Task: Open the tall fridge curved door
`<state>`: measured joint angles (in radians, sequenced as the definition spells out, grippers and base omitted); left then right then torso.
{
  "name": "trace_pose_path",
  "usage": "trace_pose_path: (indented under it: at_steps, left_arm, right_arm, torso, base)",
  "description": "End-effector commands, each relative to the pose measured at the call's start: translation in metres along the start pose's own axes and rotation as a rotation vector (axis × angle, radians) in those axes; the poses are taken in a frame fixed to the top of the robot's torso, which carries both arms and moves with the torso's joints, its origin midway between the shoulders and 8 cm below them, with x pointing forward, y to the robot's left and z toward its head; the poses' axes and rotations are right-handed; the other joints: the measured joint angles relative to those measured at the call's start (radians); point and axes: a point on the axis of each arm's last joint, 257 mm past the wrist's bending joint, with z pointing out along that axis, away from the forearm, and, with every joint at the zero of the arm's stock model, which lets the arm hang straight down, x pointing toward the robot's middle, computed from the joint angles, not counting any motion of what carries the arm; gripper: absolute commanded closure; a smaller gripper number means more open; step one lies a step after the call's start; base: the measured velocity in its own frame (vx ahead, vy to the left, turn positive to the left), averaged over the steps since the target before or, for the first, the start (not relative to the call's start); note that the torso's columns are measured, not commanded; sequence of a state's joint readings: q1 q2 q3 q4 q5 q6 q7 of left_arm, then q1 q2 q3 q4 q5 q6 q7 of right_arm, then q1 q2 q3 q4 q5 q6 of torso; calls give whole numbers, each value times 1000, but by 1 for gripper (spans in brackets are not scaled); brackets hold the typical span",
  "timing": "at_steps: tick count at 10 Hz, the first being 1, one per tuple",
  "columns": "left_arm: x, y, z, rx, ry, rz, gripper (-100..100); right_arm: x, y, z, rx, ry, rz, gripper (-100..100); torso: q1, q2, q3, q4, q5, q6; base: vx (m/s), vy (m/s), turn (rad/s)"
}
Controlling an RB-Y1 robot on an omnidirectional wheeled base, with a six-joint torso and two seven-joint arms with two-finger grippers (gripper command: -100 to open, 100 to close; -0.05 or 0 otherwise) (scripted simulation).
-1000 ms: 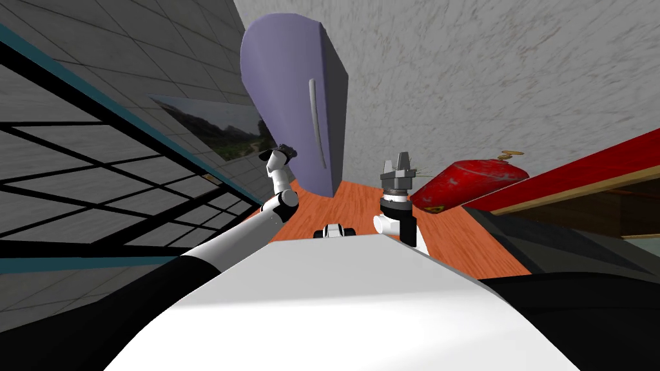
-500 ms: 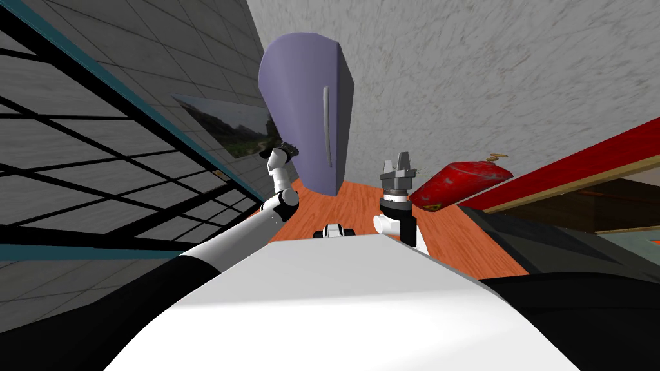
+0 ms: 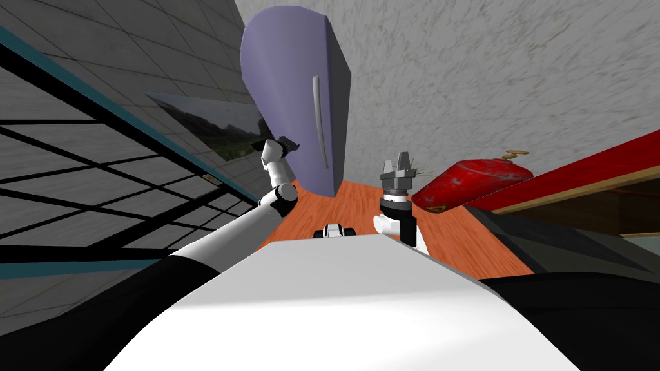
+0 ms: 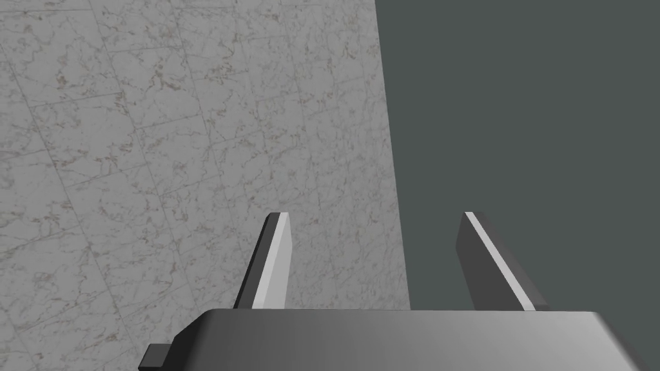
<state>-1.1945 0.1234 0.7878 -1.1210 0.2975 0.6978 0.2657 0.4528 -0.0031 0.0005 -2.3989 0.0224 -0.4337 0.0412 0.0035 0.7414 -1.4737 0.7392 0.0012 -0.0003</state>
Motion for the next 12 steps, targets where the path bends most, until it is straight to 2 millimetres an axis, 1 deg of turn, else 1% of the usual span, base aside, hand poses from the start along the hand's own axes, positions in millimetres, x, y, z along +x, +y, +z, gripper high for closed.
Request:
trace_pose_path:
  at_steps: [1,3,4,7,10,12]
  left_arm:
    - [20,-10,0,-26,6,-34,-100]
    - [29,-14,-1,-39,7,-50,-100]
    - [37,-18,-2,-51,8,-64,-100]
    - [51,-24,-5,-72,8,-91,-100]
    - [70,-34,-9,-99,10,-127,-100]
    - [78,-39,-12,-111,10,-143,-100]
  right_arm:
    - [0,0,0,0,0,0,0]
    - [0,0,0,0,0,0,0]
    - [0,0,0,0,0,0,0]
    - [0,0,0,0,0,0,0]
    - [0,0,0,0,0,0,0]
    - [0,0,0,0,0,0,0]
  torso:
    - [-1,0,0,0,0,0]
    - [-5,-4,-3,-2,-2,1]
    - [-5,-4,-2,-1,-2,0]
    - [-1,-5,-3,-1,-1,0]
    - [-4,-2,-2,-1,-1,0]
    - [-4,-4,-2,-1,-1,0]
  base:
    - [126,-86,-2]
    - [115,-96,1]
    - [112,-113,-3]
    - [126,-78,-1]
    - [110,-85,-1]
    - [115,-96,0]
